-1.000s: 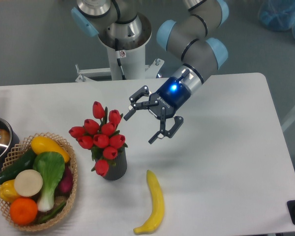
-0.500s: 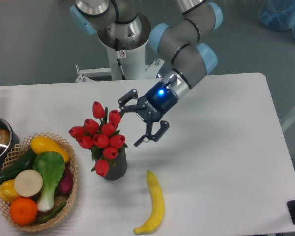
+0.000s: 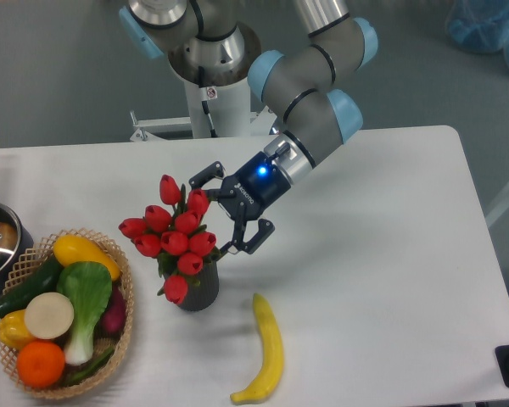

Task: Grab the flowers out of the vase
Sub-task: 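Close the gripper on the tulip stems just below the blooms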

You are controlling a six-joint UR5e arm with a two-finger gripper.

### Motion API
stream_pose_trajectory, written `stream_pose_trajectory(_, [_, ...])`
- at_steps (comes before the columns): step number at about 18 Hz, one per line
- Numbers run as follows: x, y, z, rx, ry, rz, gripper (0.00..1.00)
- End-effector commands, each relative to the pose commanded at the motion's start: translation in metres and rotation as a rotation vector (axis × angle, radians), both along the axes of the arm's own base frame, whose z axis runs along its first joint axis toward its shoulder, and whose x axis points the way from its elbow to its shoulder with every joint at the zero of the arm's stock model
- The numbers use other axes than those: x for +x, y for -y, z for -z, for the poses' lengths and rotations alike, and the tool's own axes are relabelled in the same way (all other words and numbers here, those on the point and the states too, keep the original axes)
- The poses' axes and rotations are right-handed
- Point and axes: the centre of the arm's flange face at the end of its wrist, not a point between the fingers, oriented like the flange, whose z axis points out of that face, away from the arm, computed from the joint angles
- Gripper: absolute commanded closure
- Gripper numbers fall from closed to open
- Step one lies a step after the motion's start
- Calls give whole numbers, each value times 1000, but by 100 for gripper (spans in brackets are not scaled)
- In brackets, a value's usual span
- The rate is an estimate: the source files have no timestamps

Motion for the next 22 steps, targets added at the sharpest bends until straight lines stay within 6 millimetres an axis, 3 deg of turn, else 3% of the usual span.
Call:
stream_pose_trajectory(4, [-2,-18,13,7,0,33,0])
stream_pose_trajectory(10, [3,-34,11,20,-17,65,0])
stream_pose_trajectory(22, [11,-42,21,31,-32,96,0])
